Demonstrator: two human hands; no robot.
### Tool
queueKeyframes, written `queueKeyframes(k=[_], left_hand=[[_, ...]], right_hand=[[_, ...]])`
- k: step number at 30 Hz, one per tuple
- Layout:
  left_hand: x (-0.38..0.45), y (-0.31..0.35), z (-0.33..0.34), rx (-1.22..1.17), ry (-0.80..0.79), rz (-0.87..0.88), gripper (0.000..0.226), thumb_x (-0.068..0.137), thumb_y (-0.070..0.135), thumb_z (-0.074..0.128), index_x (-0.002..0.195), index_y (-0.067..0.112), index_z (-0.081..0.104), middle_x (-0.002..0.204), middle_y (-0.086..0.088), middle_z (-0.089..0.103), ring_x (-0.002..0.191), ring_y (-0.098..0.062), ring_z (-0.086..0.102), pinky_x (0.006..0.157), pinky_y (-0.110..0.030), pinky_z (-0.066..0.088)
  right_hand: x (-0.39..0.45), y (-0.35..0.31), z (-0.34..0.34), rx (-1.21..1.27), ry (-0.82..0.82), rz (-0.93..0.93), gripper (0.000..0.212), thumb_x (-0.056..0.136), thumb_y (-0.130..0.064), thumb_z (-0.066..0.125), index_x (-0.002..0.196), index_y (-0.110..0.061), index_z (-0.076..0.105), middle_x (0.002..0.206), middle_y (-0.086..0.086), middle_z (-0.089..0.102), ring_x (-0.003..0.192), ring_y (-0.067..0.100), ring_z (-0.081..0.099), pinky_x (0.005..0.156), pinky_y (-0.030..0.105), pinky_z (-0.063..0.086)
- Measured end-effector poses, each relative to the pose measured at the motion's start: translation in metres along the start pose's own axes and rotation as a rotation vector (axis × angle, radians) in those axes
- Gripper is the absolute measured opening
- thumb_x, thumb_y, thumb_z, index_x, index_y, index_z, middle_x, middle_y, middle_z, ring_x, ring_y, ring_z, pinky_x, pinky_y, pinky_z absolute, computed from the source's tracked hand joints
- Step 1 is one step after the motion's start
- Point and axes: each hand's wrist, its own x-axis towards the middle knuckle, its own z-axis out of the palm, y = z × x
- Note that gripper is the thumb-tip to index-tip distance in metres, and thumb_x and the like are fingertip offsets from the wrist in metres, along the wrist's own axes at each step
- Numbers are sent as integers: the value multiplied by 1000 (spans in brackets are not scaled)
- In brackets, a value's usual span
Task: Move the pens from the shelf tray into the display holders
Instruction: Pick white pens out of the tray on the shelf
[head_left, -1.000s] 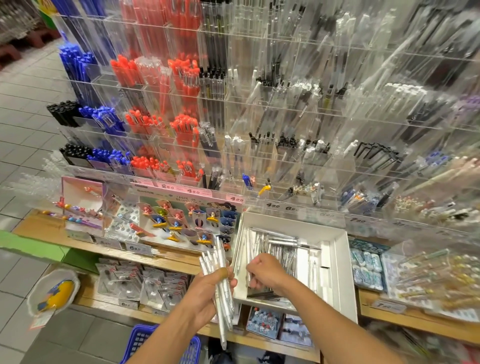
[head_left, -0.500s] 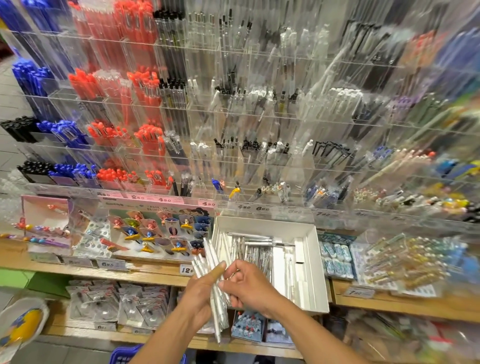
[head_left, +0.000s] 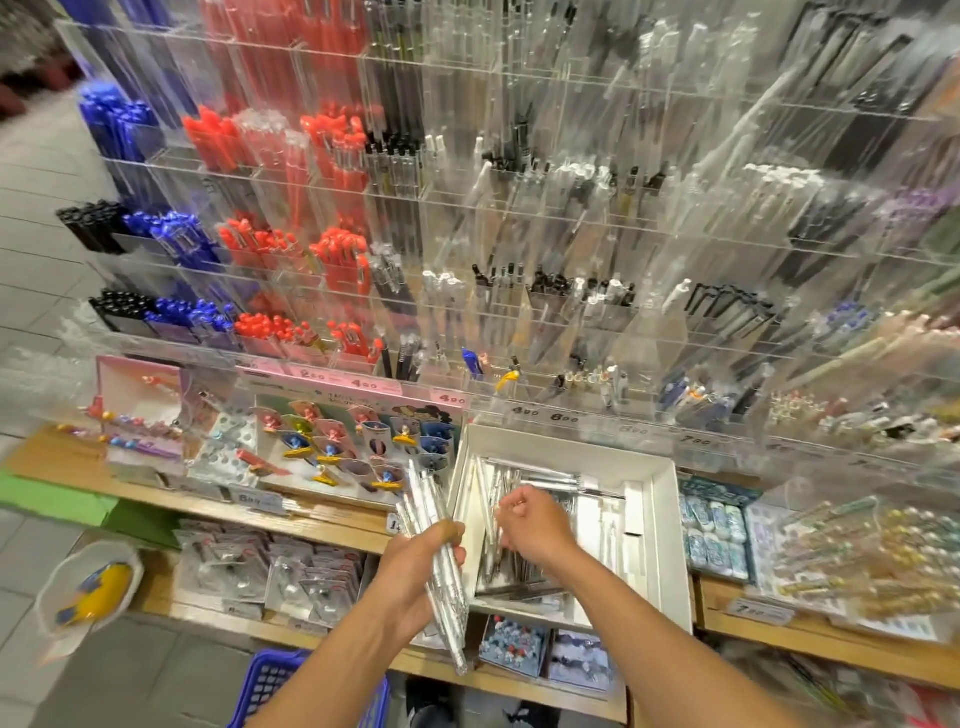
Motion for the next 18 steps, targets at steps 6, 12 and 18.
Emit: queueKeyframes(k=[6, 12, 18], left_hand=[[-4, 4, -16, 14, -4, -30, 26, 85, -2, 67, 109, -10, 63, 62, -10, 58, 47, -17, 56, 41, -27, 50], [0, 6, -31, 36, 18, -50, 33, 84, 0, 67, 114, -14, 62, 64, -12, 58, 48, -19, 55, 44, -29, 51], [3, 5, -42, 4, -49, -62, 49, 75, 8, 78, 117, -12, 61, 71, -15, 60, 52, -22, 56, 46, -31, 52]], right_hand=[[53, -7, 28, -320, 63, -60, 13, 95, -14, 55, 108, -11, 56, 102, 8, 64, 91, 24, 61, 83, 37, 53], [77, -18, 41, -590, 90, -59, 42, 93, 1, 48, 135, 0, 44, 118, 18, 64, 105, 32, 64, 81, 36, 54], [74, -17, 36, -513, 3, -6, 18, 90, -14, 55, 102, -2, 60, 79, 4, 59, 65, 15, 55, 53, 26, 44]])
